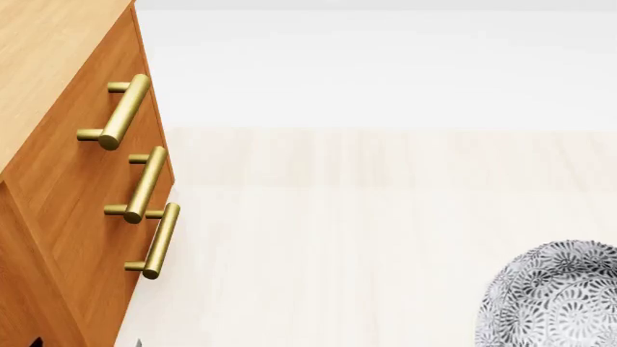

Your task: Put the bowl on top of the cabinet.

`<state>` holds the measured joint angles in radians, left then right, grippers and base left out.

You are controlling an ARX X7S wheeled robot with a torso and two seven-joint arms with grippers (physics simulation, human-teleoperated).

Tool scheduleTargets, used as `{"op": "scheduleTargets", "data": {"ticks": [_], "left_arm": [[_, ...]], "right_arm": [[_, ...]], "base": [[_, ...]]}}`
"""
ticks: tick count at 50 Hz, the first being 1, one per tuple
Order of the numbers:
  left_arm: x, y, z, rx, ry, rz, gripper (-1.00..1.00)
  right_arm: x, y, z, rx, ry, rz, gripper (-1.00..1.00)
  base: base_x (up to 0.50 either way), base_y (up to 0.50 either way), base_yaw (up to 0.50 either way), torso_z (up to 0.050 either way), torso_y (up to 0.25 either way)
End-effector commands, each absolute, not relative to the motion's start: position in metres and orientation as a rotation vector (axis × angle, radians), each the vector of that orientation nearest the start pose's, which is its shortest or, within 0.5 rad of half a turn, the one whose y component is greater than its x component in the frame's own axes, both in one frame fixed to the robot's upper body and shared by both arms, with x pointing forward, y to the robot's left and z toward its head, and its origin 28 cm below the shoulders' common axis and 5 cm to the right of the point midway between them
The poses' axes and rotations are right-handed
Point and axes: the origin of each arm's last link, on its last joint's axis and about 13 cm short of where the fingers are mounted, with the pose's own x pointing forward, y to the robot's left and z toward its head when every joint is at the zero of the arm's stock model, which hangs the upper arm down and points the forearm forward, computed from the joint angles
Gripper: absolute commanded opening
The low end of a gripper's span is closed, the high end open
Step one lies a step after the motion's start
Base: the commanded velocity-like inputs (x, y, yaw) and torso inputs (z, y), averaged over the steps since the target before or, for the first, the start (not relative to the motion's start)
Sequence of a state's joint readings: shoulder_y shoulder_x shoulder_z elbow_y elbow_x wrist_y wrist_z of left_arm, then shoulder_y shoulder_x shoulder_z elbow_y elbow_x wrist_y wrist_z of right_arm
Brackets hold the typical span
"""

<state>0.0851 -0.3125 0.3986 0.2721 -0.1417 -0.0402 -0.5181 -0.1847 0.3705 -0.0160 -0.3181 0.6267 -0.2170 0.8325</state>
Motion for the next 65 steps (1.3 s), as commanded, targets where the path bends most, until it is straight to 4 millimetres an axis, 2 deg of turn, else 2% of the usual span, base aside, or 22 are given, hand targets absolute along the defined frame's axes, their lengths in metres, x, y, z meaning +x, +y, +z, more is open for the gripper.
{"op": "scheduleTargets", "data": {"ticks": [1,12,27,30,46,52,58,65], "left_arm": [[0.177,0.189,0.035,0.084,-0.065,0.065,1.0],[0.175,0.191,0.038,0.08,-0.075,0.071,1.0],[0.173,0.19,0.039,0.081,-0.081,0.073,1.0],[0.172,0.19,0.039,0.082,-0.083,0.072,1.0],[0.171,0.191,0.041,0.078,-0.089,0.074,1.0],[0.171,0.191,0.04,0.077,-0.086,0.071,1.0],[0.17,0.192,0.042,0.071,-0.088,0.074,1.0],[0.169,0.193,0.043,0.068,-0.091,0.075,1.0]], "right_arm": [[0.184,-0.147,0.078,0.257,-0.211,-0.669,-1.0],[0.199,-0.14,0.1,0.187,-0.222,-0.63,-1.0],[0.21,-0.141,0.112,0.147,-0.221,-0.642,-1.0],[0.217,-0.141,0.118,0.107,-0.222,-0.656,-1.0],[0.223,-0.139,0.149,0.047,-0.272,-0.666,-1.0],[0.231,-0.141,0.155,0.019,-0.264,-0.686,-1.0],[0.249,-0.141,0.163,-0.025,-0.221,-0.7,-1.0],[0.248,-0.14,0.173,-0.039,-0.237,-0.706,-1.0]], "base": [[0.0,0.0,0.0,0.0,0.0],[0.0,0.0,0.0,0.0,0.0],[0.0,0.0,0.0,0.0,0.001],[0.0,0.0,0.0,0.0,0.0],[0.0,0.0,0.0,0.0,0.001],[0.0,0.0,0.0,0.0,0.0],[0.0,0.0,0.0,0.0,0.0],[0.0,0.0,0.0,0.0,0.001]]}}
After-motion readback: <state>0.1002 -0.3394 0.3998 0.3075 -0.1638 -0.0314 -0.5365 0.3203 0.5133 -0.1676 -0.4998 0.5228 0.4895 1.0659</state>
